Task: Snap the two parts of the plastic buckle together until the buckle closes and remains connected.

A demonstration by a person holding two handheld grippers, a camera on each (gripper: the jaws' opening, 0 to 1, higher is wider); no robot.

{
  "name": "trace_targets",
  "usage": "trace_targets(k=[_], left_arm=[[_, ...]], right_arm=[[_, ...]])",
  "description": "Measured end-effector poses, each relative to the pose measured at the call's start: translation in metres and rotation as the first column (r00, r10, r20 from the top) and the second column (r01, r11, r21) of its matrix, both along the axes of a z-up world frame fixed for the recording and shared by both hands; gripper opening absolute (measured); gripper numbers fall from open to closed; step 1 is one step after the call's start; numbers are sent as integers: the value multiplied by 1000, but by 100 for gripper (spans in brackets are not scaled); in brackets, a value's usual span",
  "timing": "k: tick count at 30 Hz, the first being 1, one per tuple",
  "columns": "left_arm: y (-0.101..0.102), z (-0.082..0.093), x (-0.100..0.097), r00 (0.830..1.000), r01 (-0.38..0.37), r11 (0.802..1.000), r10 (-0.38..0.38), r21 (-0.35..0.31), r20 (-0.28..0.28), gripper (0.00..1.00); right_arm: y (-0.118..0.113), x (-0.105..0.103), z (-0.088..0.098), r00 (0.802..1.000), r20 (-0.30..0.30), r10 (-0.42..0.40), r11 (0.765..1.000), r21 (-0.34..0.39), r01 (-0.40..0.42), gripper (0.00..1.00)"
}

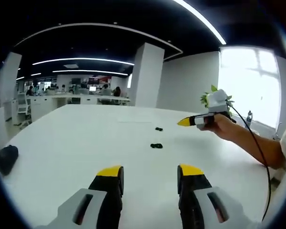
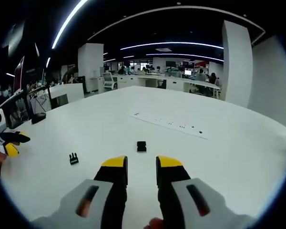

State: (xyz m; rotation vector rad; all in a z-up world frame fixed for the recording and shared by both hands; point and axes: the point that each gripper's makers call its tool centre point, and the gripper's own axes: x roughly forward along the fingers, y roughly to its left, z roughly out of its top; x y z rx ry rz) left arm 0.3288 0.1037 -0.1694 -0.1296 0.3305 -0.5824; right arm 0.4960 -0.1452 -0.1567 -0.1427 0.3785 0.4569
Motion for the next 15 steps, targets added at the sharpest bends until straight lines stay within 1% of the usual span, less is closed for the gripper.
trace_targets(k=[8,15], left_arm=[[7,3,-2,1000,-20,1000,20,-1,6,45],[6,0,-3,1000,-21,1000,21,2,0,45]], right_arm=[[4,8,-5,1000,-4,5,1000,2,-5,23],[9,18,-11,1000,-14,11,1000,-5,-11,23]])
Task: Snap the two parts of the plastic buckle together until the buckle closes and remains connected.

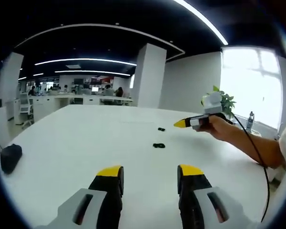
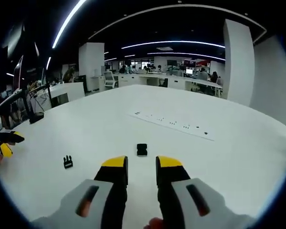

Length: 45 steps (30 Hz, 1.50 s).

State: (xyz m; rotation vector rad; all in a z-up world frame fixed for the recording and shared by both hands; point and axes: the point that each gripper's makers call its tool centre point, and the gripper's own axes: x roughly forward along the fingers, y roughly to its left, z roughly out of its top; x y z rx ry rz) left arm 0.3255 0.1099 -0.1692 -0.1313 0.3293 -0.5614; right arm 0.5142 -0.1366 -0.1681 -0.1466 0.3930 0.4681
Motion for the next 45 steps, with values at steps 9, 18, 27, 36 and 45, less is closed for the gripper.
trace_targets(k=[9,18,27,36,45], left_arm=[[-2,0,-2,1000,3,1000,-3,1,-2,45],[0,-2,-3,1000,-2,1000,2,2,-10,45],[6,-1,-3,1000,-15,1000,15,-1,-9,45],[9,-3,-2,1000,-20,1000,20,-3,-12,45],[9,-3,-2,1000,-19,1000,19,-3,-13,45]], right_arm=[[7,15,-14,1000,-29,13,1000,-7,-13,23],[13,23,-26,999,-44,24,999,-21,-25,22],[18,31,-33,998,-63,25,999,-32,-27,21],[20,35,-35,998,-56,18,999,-36,-20,20],[24,38,-36,999,-46,10,999,-32,-12,18]])
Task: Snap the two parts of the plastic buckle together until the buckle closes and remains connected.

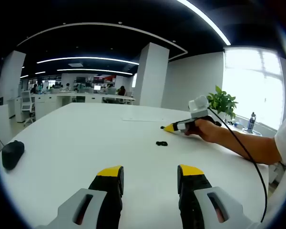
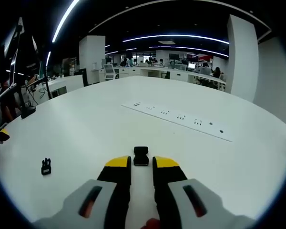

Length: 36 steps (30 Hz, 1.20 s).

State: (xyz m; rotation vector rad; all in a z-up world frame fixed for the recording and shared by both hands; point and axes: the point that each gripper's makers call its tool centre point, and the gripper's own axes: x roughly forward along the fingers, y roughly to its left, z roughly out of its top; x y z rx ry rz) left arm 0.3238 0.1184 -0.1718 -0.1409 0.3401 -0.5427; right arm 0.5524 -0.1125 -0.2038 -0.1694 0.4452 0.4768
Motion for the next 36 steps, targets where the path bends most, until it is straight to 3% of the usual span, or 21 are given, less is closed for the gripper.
trace_targets(k=[36], left_arm=[[0,1,-3,1000,-1,1000,1,8,4,45]], right_arm=[[-1,2,0,1000,14,12,1000,15,-12,13]])
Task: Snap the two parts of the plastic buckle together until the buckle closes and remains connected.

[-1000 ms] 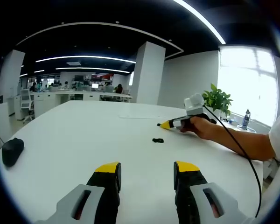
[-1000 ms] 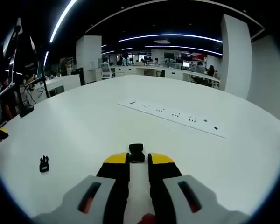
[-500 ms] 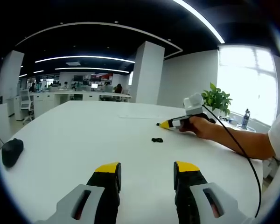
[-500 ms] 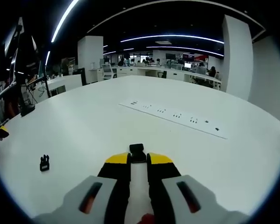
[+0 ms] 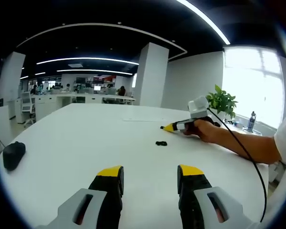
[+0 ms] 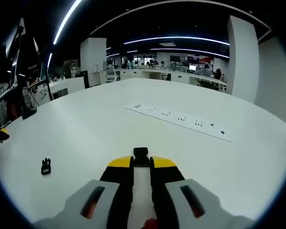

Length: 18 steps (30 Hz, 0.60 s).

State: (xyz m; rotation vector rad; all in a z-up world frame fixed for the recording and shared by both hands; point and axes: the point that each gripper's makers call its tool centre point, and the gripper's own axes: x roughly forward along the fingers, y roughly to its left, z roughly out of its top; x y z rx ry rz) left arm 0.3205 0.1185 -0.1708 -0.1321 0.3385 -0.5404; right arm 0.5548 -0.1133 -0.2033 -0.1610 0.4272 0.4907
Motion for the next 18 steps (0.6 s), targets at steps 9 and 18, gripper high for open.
trace_targets(k=[9,18], left_arm=[[1,1,-1,1000,-4,1000,4,-5,3,45],[3,3,-2,1000,-10,1000,10,-10,6,45]], right_arm=[[0,0,0,1000,1,6,1000,0,-6,13],[-3,-2,5,1000,11,-2,1000,22,1,13]])
